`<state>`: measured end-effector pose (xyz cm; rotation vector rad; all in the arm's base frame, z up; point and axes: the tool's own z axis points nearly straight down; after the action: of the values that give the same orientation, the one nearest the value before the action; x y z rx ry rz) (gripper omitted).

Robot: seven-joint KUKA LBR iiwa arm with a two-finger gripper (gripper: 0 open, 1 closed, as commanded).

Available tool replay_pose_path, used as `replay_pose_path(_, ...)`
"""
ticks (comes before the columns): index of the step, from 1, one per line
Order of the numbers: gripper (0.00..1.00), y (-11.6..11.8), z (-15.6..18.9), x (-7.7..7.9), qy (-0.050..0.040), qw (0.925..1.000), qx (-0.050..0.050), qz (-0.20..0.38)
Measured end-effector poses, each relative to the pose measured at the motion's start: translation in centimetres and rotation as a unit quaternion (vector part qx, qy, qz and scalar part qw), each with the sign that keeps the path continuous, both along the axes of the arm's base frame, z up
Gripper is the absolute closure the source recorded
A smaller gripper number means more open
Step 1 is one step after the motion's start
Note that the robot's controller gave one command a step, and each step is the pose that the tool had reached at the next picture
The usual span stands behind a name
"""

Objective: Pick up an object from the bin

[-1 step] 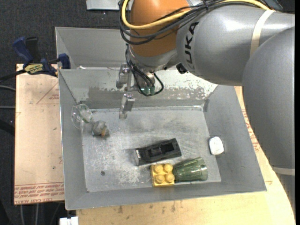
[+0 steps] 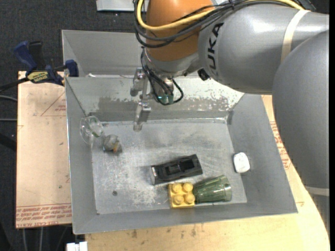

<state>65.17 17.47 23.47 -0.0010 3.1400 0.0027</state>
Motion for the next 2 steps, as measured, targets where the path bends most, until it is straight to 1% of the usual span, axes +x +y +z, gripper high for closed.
replay_pose_path(1, 0.00, 0.0, -5.4, -0.1, -0.0029, 0.9997, 0.000, 0.022)
replay_pose_path(2, 0.00, 1.5, -8.1, -1.2, 0.0040, 0.9989, -0.001, 0.046)
